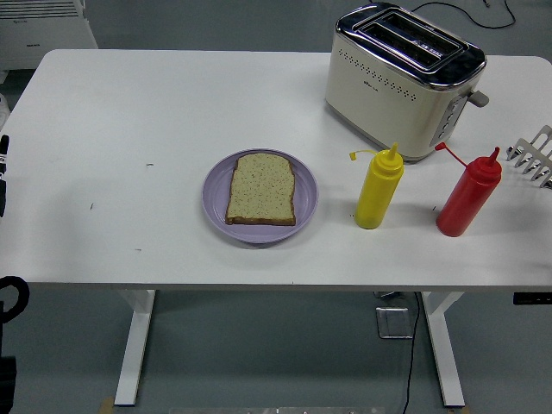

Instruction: Pick up the cup,pour liquid into bread,place the cup on the desk

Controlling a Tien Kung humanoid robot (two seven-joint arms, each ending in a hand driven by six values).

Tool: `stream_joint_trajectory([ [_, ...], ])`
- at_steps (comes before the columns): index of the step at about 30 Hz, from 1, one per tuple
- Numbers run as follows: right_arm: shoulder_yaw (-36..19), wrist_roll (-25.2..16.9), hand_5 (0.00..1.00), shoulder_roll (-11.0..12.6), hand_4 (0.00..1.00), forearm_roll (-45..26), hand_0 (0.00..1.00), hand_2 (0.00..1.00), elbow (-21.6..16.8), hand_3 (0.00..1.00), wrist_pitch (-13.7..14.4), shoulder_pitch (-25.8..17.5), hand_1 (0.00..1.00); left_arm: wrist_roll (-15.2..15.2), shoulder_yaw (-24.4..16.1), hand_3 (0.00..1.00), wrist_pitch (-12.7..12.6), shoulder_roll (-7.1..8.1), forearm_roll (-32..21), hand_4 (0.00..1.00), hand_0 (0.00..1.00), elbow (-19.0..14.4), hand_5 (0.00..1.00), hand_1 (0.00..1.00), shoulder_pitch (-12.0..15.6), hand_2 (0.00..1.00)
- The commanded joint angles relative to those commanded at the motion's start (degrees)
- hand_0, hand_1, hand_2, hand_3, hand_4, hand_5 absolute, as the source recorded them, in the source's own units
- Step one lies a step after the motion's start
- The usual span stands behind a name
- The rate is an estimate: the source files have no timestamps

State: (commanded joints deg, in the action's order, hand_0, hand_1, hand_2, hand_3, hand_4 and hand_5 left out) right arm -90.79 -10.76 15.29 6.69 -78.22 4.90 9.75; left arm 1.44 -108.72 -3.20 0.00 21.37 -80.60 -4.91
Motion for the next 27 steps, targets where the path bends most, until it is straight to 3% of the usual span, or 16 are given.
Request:
stream_joint_trajectory([
  [27,-1.45,3.33,0.614,-0.16,0.739,2.65,0.799,0.784,0.63,0.811,-0.11,-0.74,0.739,0.02,0.34,0.698,0.06,0.0,0.09,0.567,0.796,0.02,0.998,0.766,0.38,0.764],
])
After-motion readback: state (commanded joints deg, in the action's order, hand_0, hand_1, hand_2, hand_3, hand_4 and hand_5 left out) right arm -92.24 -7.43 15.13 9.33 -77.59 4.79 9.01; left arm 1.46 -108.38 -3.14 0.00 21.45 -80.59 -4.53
